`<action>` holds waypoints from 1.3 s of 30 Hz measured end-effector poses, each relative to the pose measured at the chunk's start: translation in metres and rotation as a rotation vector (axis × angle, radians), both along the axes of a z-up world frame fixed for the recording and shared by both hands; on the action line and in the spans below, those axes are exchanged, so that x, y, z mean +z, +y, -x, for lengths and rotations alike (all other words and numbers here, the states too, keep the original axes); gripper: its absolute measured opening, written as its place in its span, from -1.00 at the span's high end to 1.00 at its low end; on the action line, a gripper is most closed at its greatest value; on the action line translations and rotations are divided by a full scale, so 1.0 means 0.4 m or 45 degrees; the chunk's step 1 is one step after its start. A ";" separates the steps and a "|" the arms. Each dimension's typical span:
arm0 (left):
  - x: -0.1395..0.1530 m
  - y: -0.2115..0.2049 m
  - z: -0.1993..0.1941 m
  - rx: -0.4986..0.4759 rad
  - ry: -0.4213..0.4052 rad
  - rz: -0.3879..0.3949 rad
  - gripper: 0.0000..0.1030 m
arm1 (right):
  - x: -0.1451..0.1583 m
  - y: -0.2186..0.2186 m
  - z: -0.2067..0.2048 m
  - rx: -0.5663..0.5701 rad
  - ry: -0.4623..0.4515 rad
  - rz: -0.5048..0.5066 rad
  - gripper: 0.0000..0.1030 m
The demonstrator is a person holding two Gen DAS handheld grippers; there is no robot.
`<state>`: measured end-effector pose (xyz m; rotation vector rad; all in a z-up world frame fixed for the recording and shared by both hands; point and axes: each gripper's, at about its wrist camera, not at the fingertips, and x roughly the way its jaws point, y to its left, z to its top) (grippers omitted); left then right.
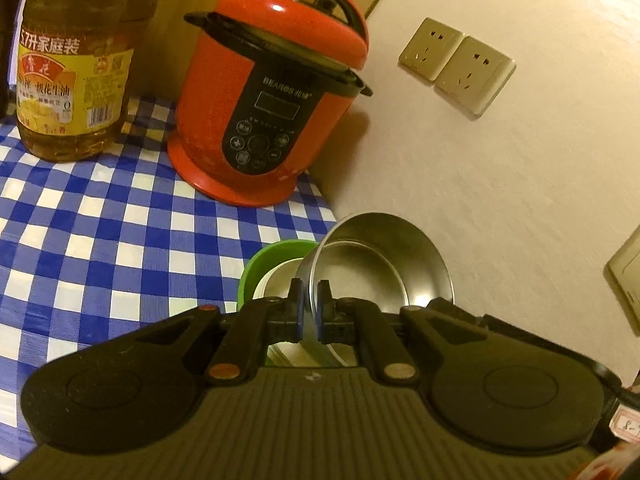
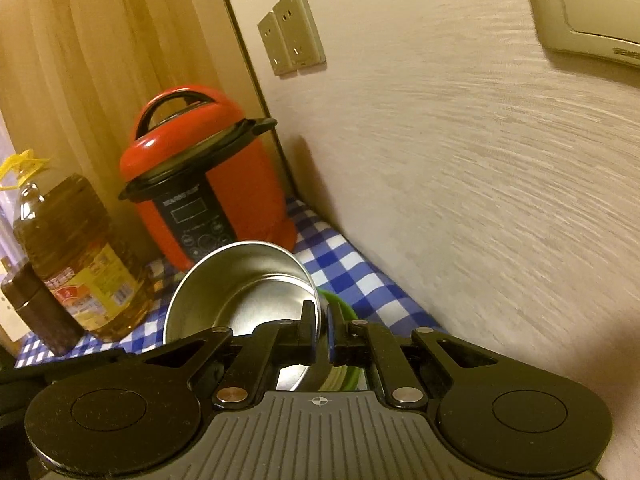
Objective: Organize plates and bowls
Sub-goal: 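Carry the steel bowl over the green bowl with both grippers, then lower the steel bowl into the white container and open both grippers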
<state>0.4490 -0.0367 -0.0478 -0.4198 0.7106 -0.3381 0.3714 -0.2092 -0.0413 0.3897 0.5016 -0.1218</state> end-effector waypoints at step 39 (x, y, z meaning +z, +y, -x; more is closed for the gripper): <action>-0.059 -0.001 -0.043 0.022 0.153 -0.016 0.87 | -0.053 0.000 -0.100 0.030 0.113 0.009 0.90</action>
